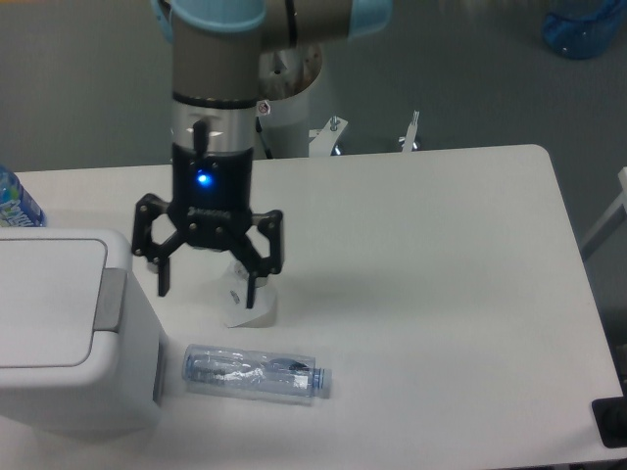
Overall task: Open the trash can
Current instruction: 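Move the open gripper across the table toward the white trash can lid, then lower the gripper fingers onto the edge of the trash can lid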
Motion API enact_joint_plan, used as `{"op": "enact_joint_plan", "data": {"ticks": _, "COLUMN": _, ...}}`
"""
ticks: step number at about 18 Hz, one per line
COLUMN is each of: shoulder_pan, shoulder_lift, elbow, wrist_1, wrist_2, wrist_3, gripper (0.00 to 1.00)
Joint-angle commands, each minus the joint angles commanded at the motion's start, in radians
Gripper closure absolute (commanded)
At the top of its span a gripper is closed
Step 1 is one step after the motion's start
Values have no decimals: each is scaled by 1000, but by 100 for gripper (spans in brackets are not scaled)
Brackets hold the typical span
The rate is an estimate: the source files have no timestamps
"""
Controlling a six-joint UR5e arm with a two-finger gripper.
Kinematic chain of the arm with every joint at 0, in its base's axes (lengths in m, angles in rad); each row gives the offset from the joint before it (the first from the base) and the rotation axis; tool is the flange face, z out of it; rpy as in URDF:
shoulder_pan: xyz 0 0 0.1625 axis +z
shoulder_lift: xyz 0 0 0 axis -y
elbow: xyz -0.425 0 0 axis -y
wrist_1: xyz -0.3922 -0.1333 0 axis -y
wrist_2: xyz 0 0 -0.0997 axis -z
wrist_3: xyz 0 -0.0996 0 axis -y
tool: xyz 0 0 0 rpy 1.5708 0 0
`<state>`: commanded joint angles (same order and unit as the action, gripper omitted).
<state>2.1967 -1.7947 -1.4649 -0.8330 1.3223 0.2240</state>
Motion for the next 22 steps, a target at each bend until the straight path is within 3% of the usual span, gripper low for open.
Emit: {"op": "enact_joint_plan", "data": {"ticks": 22, "shoulder_pan": -35, "shoulder_lift": -9, "elbow": -31, "wrist_1": -3, "wrist_2": 20, "wrist_3": -40, "gripper": 0}}
